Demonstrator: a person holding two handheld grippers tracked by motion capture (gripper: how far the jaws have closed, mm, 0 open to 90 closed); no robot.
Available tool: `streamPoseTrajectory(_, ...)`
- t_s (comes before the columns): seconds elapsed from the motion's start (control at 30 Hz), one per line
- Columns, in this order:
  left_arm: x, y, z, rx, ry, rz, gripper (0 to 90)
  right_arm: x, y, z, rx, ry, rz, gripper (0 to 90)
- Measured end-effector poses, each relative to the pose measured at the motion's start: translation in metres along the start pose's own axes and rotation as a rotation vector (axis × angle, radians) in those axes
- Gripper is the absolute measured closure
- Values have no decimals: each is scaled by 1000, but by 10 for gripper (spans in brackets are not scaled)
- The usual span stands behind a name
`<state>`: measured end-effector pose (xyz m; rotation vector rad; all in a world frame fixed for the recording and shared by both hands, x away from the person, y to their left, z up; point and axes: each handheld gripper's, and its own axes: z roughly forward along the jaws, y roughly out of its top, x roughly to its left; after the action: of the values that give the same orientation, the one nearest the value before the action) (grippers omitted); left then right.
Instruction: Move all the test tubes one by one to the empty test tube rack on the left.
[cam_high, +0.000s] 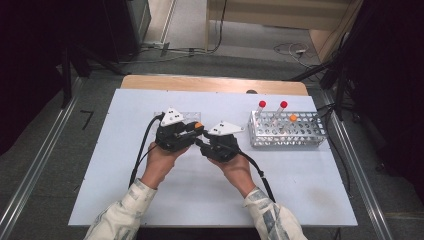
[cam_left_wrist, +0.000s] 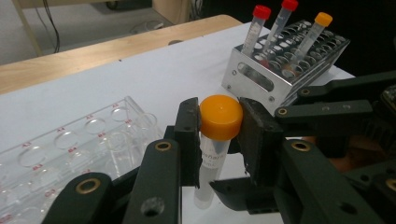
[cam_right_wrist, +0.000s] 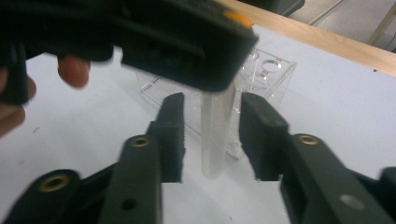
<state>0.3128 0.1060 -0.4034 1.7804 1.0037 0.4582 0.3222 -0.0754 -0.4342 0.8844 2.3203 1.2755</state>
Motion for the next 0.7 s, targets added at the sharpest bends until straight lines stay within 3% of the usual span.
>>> streamPoseTrajectory(0.07, 3, 3, -4, -5, 15, -3, 704, -2, -1, -2, 11, -5, -10, 476)
streamPoseTrajectory(0.7, 30, 23, -34, -85, 122, -37, 705, -24, -13, -25, 6, -31, 19, 436)
